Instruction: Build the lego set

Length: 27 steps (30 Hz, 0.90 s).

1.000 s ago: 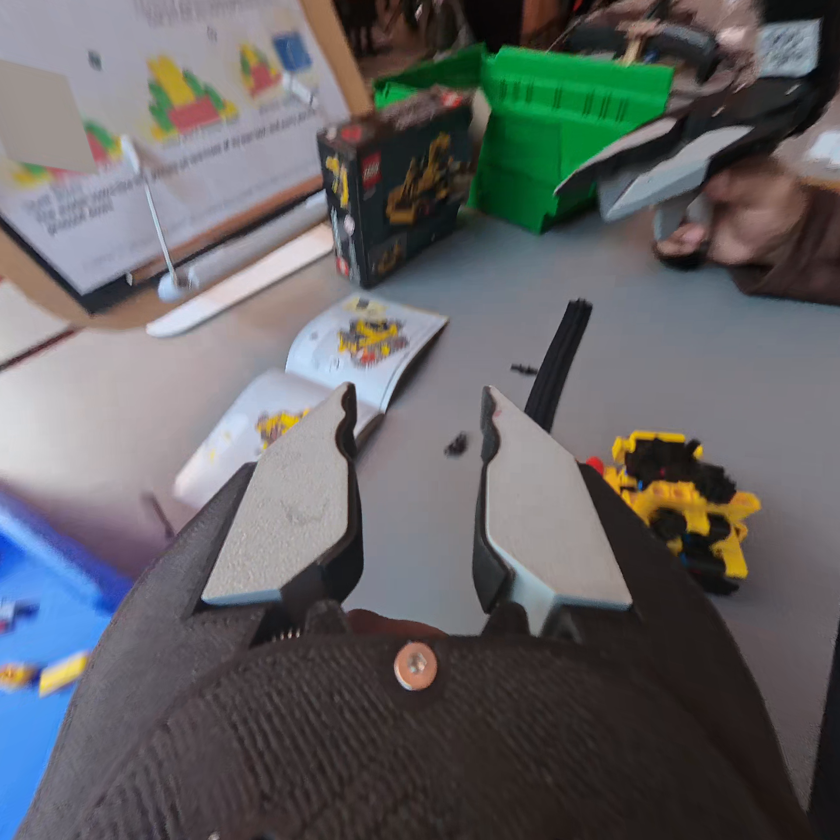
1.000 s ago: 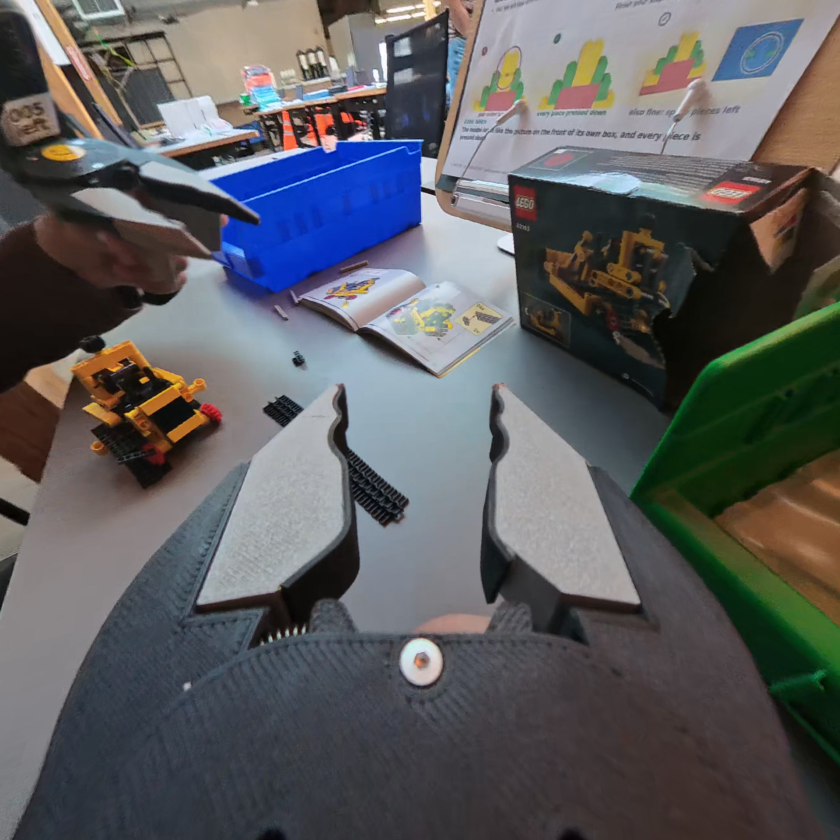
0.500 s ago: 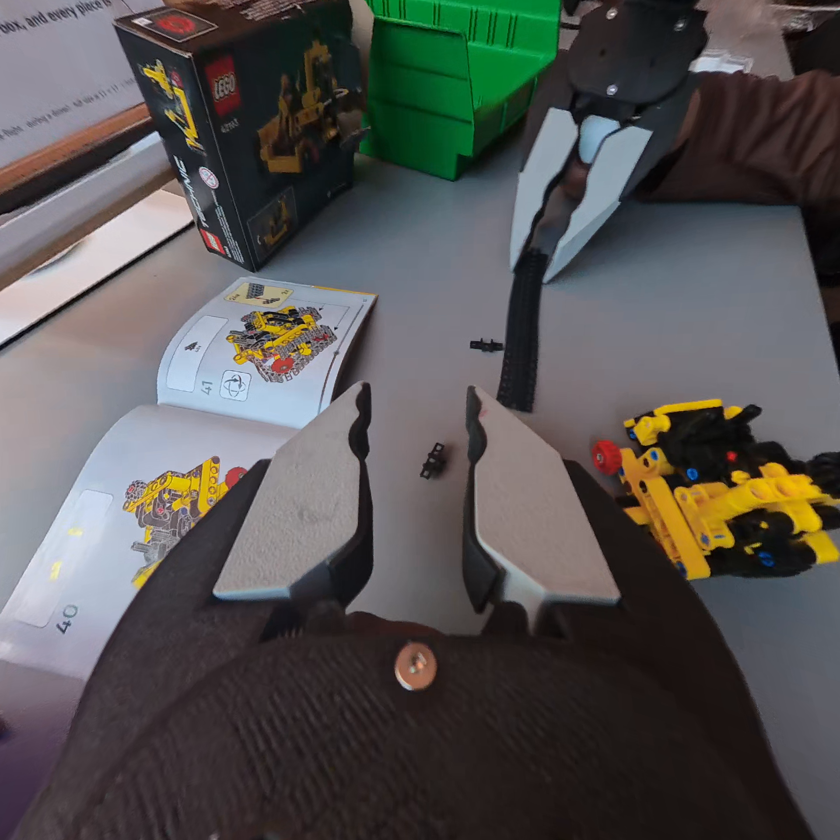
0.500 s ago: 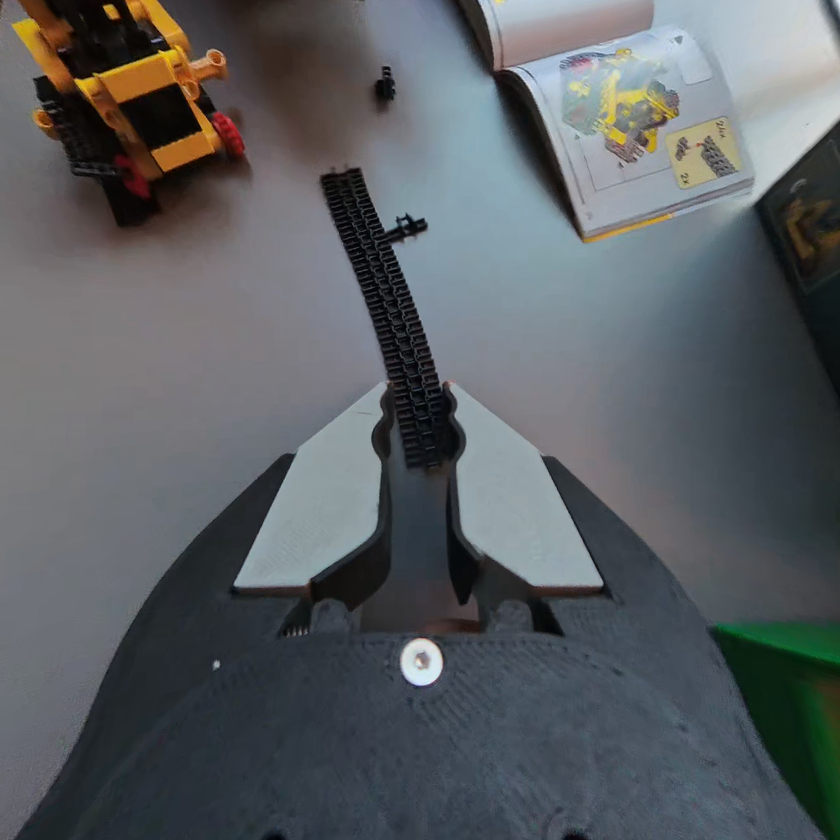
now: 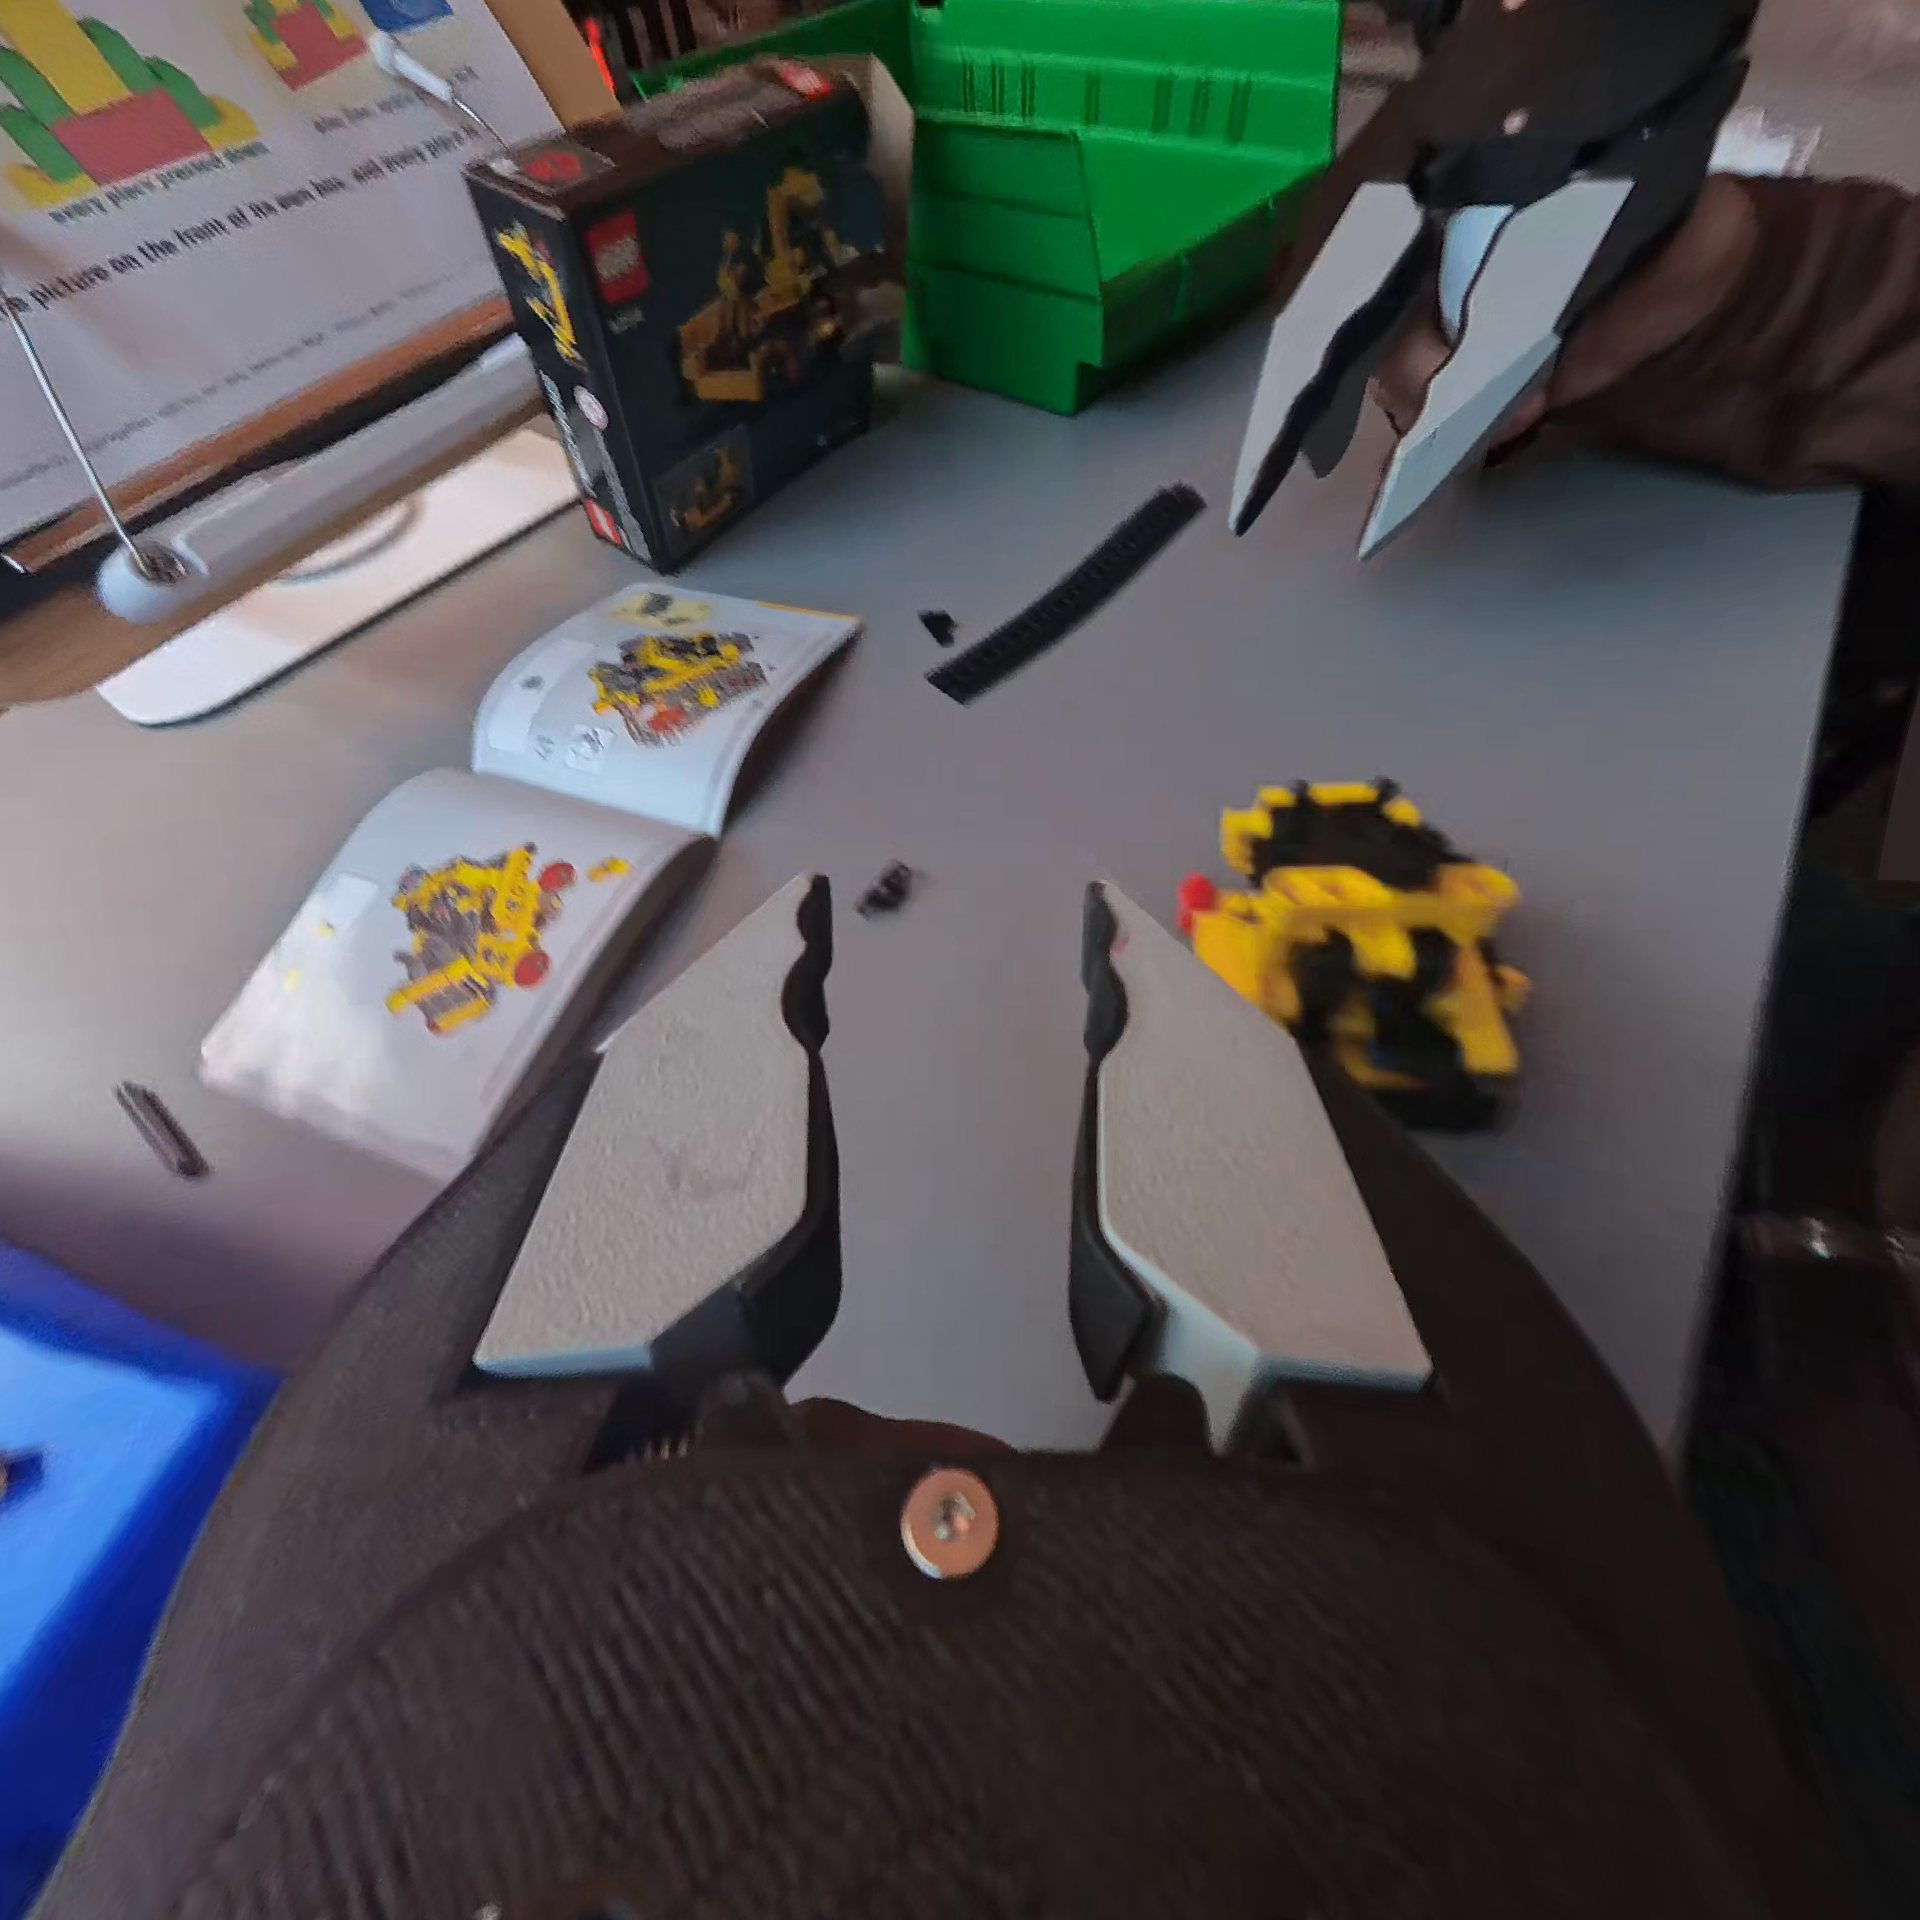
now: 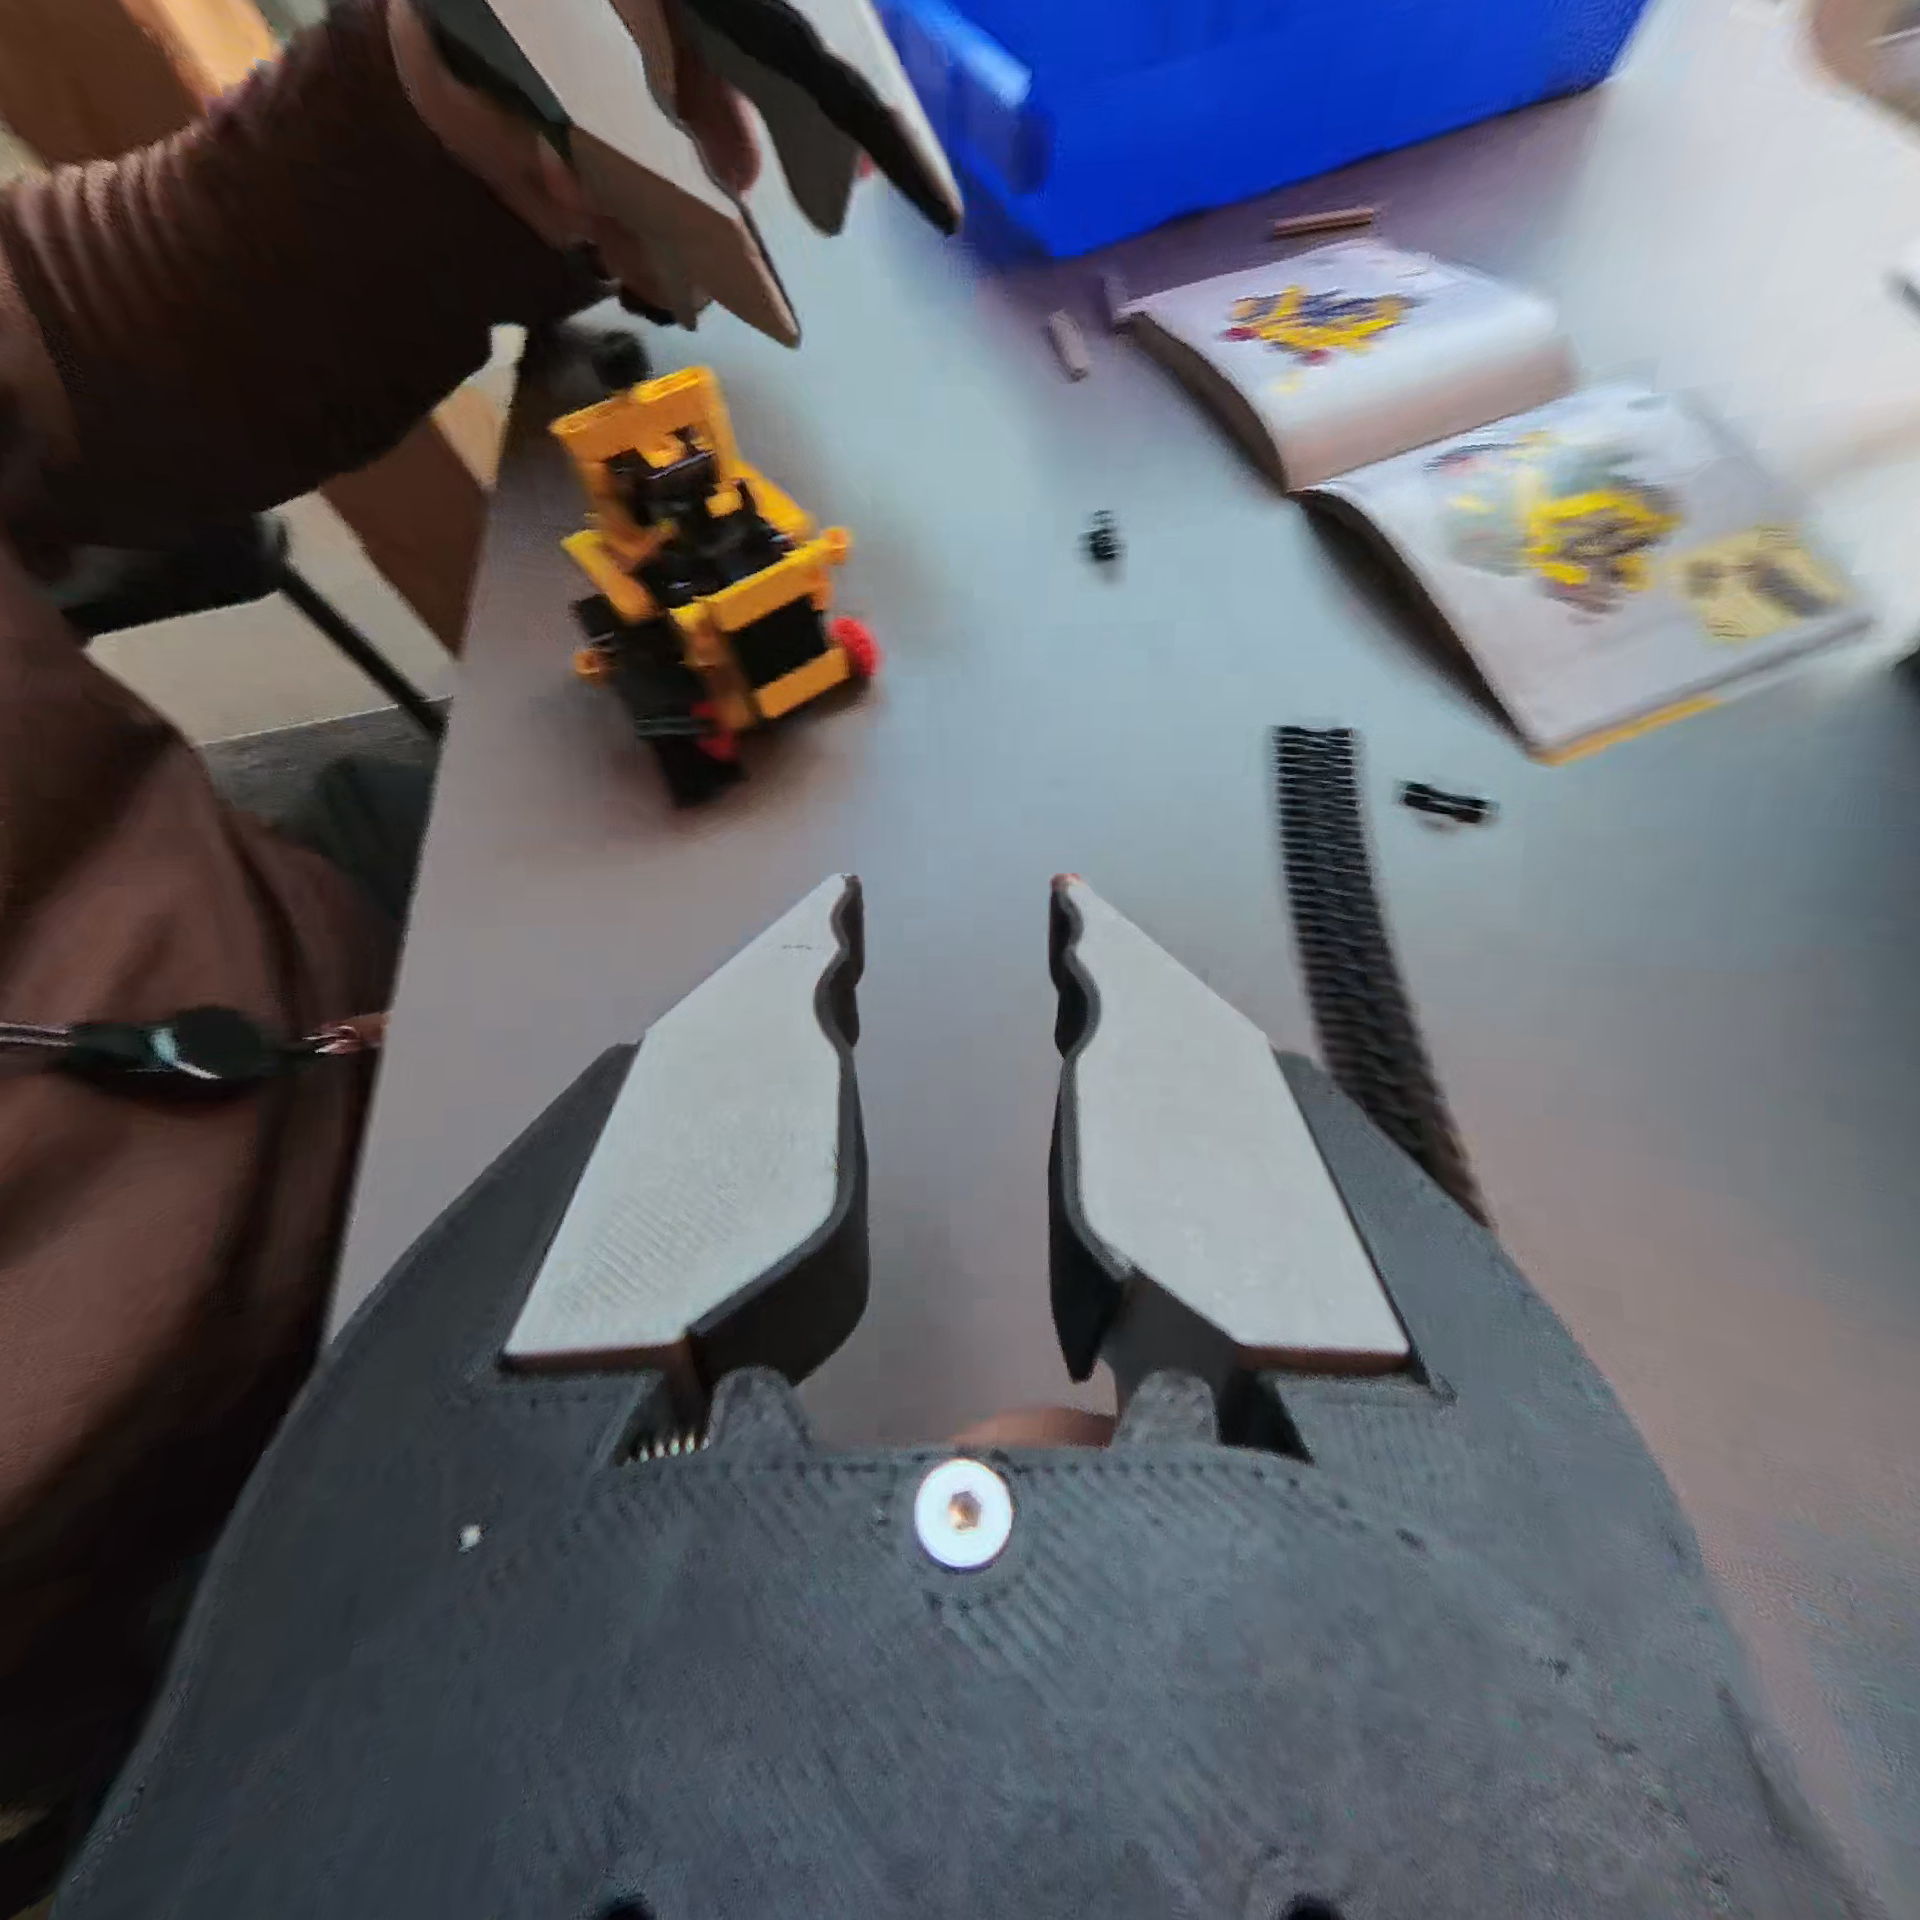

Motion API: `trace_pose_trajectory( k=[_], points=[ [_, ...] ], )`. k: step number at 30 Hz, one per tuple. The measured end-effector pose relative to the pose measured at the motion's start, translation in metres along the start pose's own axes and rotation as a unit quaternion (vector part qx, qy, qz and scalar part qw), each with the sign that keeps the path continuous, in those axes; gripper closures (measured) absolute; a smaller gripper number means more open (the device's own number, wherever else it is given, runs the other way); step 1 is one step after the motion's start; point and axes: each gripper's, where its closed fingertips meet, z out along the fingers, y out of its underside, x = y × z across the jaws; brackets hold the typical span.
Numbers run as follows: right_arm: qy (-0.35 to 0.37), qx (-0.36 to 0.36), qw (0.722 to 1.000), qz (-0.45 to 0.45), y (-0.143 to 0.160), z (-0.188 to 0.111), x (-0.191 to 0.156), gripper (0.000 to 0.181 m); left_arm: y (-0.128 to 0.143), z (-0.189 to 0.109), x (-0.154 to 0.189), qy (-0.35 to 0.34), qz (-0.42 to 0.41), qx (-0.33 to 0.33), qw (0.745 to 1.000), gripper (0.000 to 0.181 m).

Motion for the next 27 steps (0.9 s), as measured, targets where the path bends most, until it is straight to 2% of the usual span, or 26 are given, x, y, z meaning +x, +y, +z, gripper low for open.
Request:
trace_pose_trajectory(
  k=[4,8,13,19,21,27],
  points=[
    [-0.062,-0.064,0.996,-0.009,0.012,0.042,-0.052,0.154,0.013,-0.022,0.054,0.020,0.031,-0.060,0.998,0.132],
    [-0.086,-0.079,0.993,0.006,0.007,0.062,-0.070,0.152,0.021,-0.026,0.088,0.032,0.006,-0.082,0.996,0.129],
    [-0.103,-0.074,0.992,0.021,-0.001,0.071,-0.075,0.150,0.039,-0.009,0.094,0.010,-0.024,-0.101,0.994,0.124],
    [-0.100,-0.058,0.993,0.015,-0.007,0.073,-0.076,0.164,0.047,0.001,0.092,-0.003,-0.006,-0.110,0.994,0.137],
    [-0.103,-0.054,0.993,0.007,-0.008,0.072,-0.078,0.164,0.047,0.002,0.094,0.013,-0.016,-0.111,0.994,0.145],
    [-0.089,-0.028,0.995,-0.037,-0.015,0.070,-0.079,0.165,0.046,0.002,0.096,0.046,-0.038,-0.106,0.993,0.152]
  ],
)
